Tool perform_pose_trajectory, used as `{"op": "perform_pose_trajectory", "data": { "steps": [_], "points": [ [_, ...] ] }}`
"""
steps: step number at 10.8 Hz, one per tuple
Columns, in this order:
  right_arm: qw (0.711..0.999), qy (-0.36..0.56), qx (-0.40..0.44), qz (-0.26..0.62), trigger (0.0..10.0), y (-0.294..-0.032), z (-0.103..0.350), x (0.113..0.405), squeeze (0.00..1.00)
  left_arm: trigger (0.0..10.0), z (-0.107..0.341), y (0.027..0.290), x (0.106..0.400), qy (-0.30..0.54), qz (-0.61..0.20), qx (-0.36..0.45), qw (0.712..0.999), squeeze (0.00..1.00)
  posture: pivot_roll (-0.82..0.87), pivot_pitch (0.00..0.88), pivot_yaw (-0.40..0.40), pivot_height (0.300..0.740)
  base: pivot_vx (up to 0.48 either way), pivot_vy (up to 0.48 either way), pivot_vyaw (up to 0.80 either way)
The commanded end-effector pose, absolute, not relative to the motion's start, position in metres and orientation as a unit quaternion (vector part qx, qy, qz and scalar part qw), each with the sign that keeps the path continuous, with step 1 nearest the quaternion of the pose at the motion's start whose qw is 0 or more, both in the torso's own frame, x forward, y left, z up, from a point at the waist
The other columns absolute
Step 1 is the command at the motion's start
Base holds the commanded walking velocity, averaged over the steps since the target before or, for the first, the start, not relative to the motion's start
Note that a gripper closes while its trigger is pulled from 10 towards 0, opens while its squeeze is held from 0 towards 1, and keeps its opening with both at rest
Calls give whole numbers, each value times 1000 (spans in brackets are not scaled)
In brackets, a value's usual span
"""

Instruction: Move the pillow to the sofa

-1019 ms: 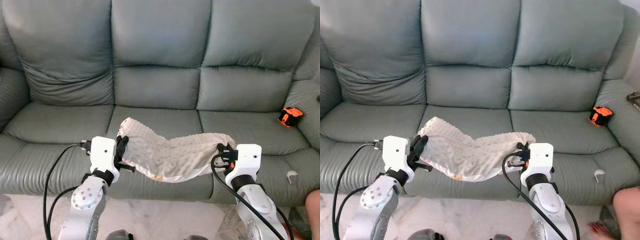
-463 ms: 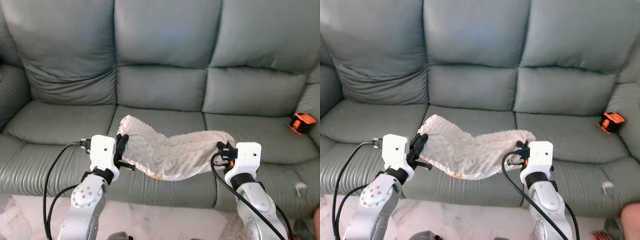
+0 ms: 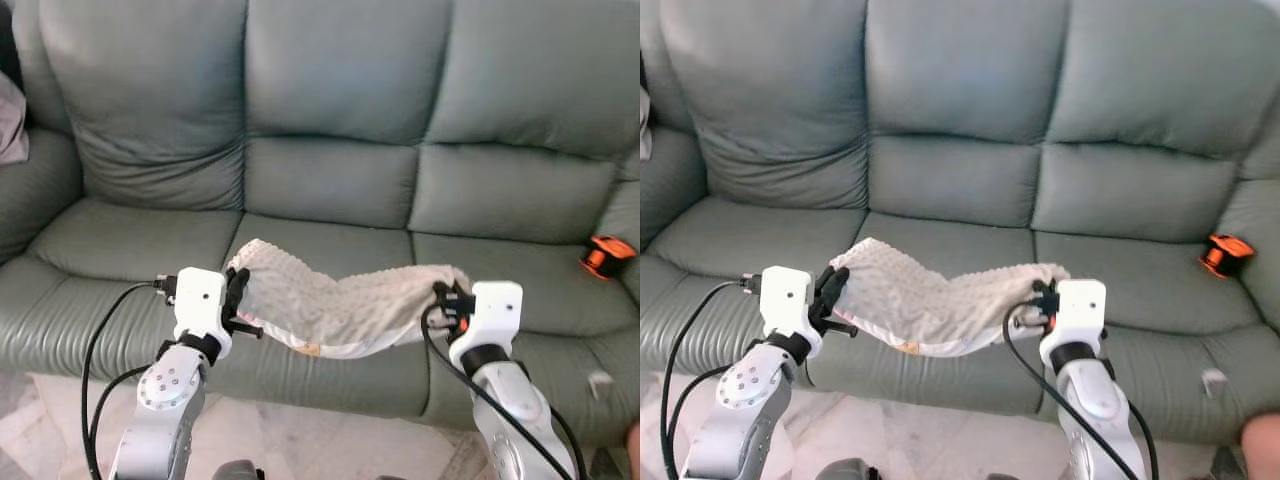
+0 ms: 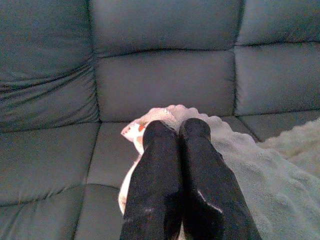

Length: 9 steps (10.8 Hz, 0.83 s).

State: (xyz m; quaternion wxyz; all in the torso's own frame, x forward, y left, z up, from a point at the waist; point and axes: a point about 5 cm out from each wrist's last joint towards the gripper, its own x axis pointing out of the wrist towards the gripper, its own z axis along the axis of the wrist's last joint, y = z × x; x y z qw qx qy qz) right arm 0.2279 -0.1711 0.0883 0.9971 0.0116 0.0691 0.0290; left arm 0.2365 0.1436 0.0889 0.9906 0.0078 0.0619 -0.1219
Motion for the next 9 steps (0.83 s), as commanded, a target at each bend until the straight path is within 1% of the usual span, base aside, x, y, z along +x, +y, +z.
{"op": "perform_pose_trajectory", "data": {
  "steps": [1,3,4,6,9],
  "points": [
    [998,53,12,24,10000,-171,94,232,0,10000,95,147,240,46,-120,16,992,0,-17,0,-3,740,0,0,0],
    [998,60,16,28,10000,-167,91,225,0,10000,96,151,237,47,-115,14,992,0,-16,0,-2,740,0,0,0],
    [997,62,18,31,10000,-164,92,222,0,10000,98,150,235,49,-115,11,992,0,-19,19,-4,740,0,0,0],
    [997,67,25,33,10000,-163,94,218,0,10000,100,150,232,51,-110,6,993,0,-19,42,-11,710,0,0,0],
    [997,70,28,32,10000,-163,93,216,0,10000,98,151,228,57,-106,6,993,0,-15,40,-10,675,0,0,0]
  ]
}}
